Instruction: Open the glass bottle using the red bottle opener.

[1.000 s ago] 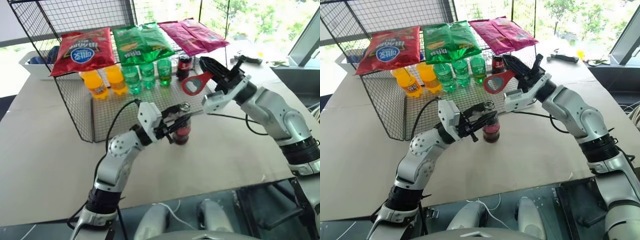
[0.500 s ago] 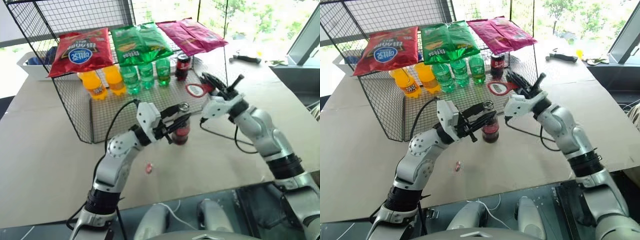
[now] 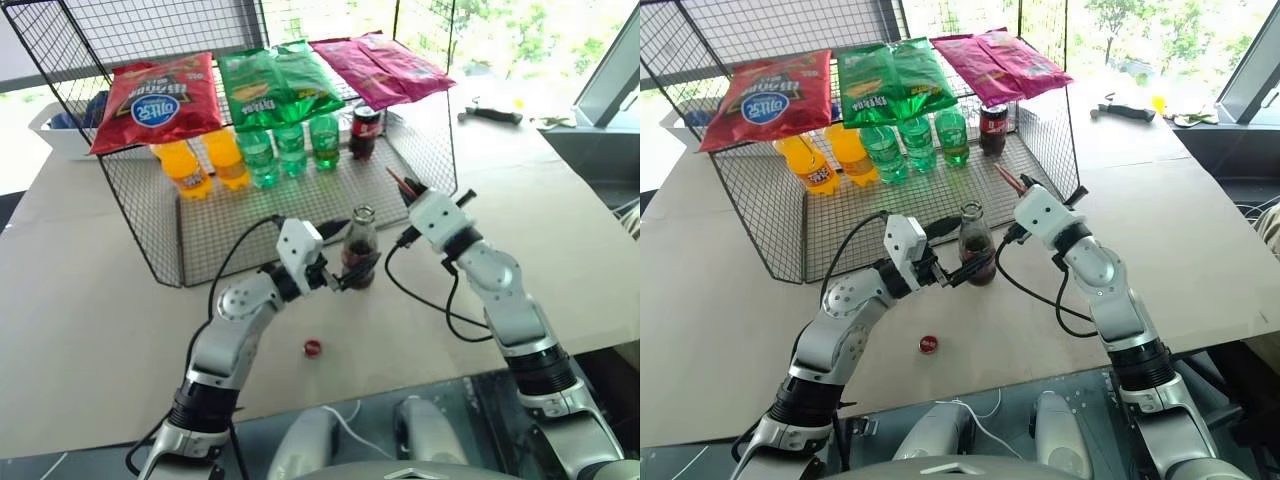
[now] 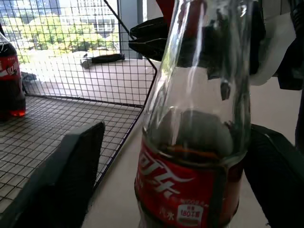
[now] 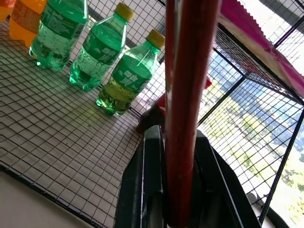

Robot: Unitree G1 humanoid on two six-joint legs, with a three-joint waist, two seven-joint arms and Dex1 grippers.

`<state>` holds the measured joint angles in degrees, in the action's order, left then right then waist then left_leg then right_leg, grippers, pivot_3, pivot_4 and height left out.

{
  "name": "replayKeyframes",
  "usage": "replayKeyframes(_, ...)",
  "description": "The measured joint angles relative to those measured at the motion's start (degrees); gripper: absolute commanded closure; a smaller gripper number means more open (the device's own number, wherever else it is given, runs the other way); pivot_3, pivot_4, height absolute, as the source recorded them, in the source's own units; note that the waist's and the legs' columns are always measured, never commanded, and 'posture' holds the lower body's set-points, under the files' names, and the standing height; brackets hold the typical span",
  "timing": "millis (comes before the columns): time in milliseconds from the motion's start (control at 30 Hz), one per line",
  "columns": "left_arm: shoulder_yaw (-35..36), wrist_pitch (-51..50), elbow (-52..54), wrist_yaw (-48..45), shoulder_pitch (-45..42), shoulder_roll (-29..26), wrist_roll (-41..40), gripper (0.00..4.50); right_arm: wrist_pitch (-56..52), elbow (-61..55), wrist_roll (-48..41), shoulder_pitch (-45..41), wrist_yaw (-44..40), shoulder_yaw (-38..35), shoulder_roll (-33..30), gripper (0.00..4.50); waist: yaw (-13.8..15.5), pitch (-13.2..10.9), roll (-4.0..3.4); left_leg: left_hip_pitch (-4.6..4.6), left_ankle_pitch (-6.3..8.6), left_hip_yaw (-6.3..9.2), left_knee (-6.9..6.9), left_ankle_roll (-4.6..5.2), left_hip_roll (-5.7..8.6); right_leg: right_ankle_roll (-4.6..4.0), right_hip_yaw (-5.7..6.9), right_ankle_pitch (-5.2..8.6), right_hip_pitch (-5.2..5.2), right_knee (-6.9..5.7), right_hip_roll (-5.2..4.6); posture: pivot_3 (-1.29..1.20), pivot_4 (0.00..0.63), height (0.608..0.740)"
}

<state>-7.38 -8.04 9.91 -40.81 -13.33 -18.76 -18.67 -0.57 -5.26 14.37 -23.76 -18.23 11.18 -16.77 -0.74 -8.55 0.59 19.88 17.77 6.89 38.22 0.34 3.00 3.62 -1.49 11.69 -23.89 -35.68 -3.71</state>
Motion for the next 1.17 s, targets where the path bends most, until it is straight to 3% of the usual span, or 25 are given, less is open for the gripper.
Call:
replayKeyframes(167, 0.03, 0.0, 0.15, -0.39, 0.31, 0.0, -0.08, 0.03, -2.65, -0.25, -1.94, 0.05, -1.1, -1.01, -0.12, 4.5, 0.0, -0.03, 0.01, 0.04, 0.01, -0.01, -0.1, 0.0, -0.04, 0.0, -0.01, 0.0, -0.04, 0.11, -0.02, 0.0, 0.15, 0.74)
replayKeyframes(367, 0.56, -0.52, 2.93, -1.77, 4.51, -2.61, -0.87, 0.03, -16.91, -5.47, -10.32, 4.94, -5.11, -3.5, 1.38, 4.5, 0.04, -0.08, -0.03, 0.06, 0.01, 0.01, -0.13, 0.01, -0.11, -0.01, 0.0, 0.0, -0.04, 0.12, -0.04, 0.0, 0.15, 0.74)
replayKeyframes(500, 2.94, -0.36, 5.23, -1.56, 8.4, -5.01, -0.85, 0.0, -24.51, -8.97, -13.92, 8.53, -5.53, -5.5, 1.36, 3.02, 0.0, -0.13, -0.06, 0.04, 0.02, 0.01, -0.13, 0.03, -0.13, 0.0, 0.0, 0.01, -0.04, 0.11, -0.05, 0.0, 0.15, 0.74)
replayKeyframes(700, 6.41, -0.53, 9.9, -0.84, 15.82, -7.2, -1.39, 0.0, -32.75, -13.79, -17.82, 12.43, -6.59, -7.45, -0.7, 0.1, 0.05, -0.17, -0.1, 0.05, 0.05, 0.0, -0.14, 0.07, -0.12, 0.01, 0.01, 0.01, -0.03, 0.15, -0.07, 0.0, 0.15, 0.74)
replayKeyframes(900, 10.93, -0.33, 11.68, 4.81, 28.57, -7.2, 1.13, 0.0, -33.25, -17.49, -22.39, 21.78, -11.6, -11.63, -7.25, 0.04, 0.11, -0.21, -0.12, 0.08, 0.19, -0.01, -0.17, 0.29, -0.14, 0.05, 0.03, 0.04, -0.02, 0.3, -0.1, 0.0, 0.15, 0.74)
replayKeyframes(1167, 21.82, 2.0, 14.53, 7.09, 42.32, -7.82, 1.02, 0.0, -16.13, -15.19, -33.39, 32.76, -30.31, -21.49, -15.01, 0.04, -0.05, -0.47, -0.05, -0.04, 0.32, -0.2, -0.02, 0.52, -0.18, 0.31, -0.01, 0.24, 0.2, 0.32, -0.21, 0.0, 0.15, 0.74)
